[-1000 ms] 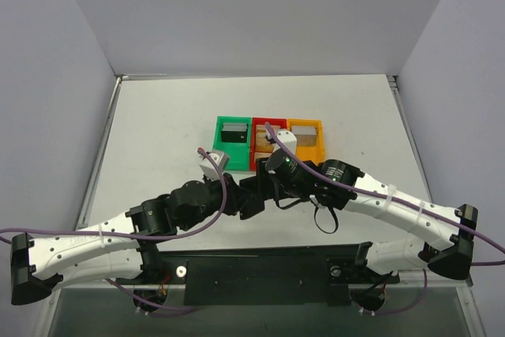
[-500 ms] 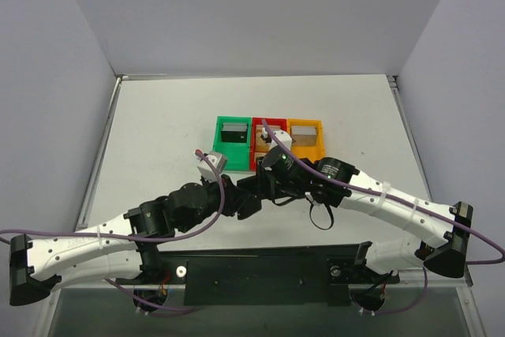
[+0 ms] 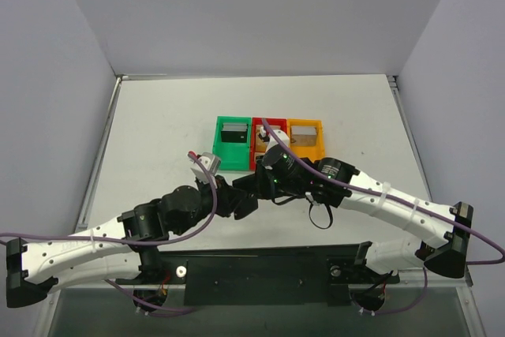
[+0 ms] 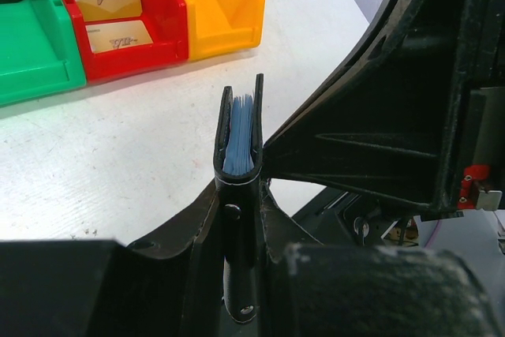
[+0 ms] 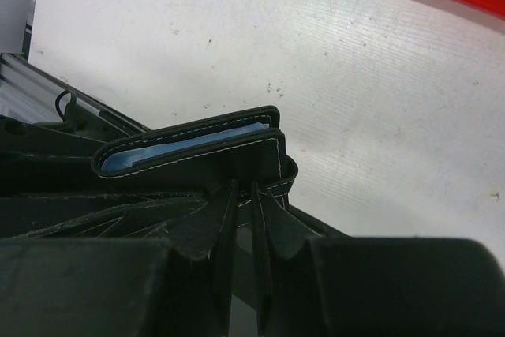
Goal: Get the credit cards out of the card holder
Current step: Open the card holder.
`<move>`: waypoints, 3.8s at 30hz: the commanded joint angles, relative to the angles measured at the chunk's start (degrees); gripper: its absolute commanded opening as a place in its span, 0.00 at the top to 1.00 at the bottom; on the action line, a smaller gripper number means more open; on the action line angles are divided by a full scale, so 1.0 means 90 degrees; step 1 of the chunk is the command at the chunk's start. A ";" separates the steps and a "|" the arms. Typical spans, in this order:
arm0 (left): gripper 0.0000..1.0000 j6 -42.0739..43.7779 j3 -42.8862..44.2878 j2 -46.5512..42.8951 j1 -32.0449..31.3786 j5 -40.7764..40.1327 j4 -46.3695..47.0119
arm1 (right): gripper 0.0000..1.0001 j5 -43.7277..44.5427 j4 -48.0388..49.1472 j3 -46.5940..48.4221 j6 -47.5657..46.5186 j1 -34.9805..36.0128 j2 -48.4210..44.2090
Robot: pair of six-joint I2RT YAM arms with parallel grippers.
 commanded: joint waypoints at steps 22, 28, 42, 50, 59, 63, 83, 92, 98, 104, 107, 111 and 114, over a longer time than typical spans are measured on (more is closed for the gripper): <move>1.00 -0.0314 0.0392 -0.0362 -0.0015 -0.0677 0.0269 | 0.68 0.0483 -0.0368 -0.0446 -0.0288 0.0148 -0.0683; 1.00 -0.0948 0.0842 0.0019 -0.0015 -0.0814 -0.0268 | 0.56 0.0816 -0.0299 -0.0328 -0.0473 0.0479 -0.0752; 1.00 -0.2101 0.1321 0.0361 0.0121 -0.0277 -0.0933 | 0.55 0.1617 0.0013 -0.0153 -0.0883 0.0890 -0.0849; 1.00 -0.2365 0.1320 0.0390 0.0375 0.0455 -0.0777 | 0.52 0.1569 0.0160 -0.0084 -0.0952 0.0939 -0.0830; 1.00 -0.2404 0.1350 0.0498 0.0375 0.0700 -0.0582 | 0.52 0.1627 0.0063 0.0091 -0.1001 0.0968 -0.0605; 1.00 -0.2433 0.1389 0.0498 0.0375 0.0788 -0.0494 | 0.54 0.1725 -0.0210 0.0247 -0.1011 0.0978 -0.0391; 1.00 -0.2541 0.1652 0.0479 0.0375 0.1237 0.0131 | 0.66 0.2164 -0.1099 0.0668 -0.0894 0.1086 0.0254; 1.00 -0.2580 0.1672 0.0381 0.0375 0.1266 0.0112 | 0.69 0.2467 -0.1587 0.0853 -0.0815 0.1095 0.0576; 1.00 -0.2629 0.1643 0.0322 0.0375 0.1325 0.0141 | 0.71 0.2662 -0.1705 0.0873 -0.0796 0.1095 0.0645; 1.00 -0.2668 0.1594 0.0293 0.0375 0.1422 0.0258 | 0.82 0.2682 -0.1715 0.0863 -0.0776 0.1095 0.0655; 1.00 -0.2687 0.1555 0.0283 0.0375 0.1432 0.0258 | 0.87 0.2721 -0.1734 0.0844 -0.0786 0.1095 0.0645; 1.00 -0.2697 0.1525 0.0234 0.0375 0.1403 0.0239 | 0.96 0.2770 -0.1764 0.0814 -0.0767 0.1086 0.0606; 1.00 -0.2707 0.1496 0.0166 0.0375 0.1364 0.0171 | 1.00 0.2819 -0.1832 0.0805 -0.0757 0.1086 0.0557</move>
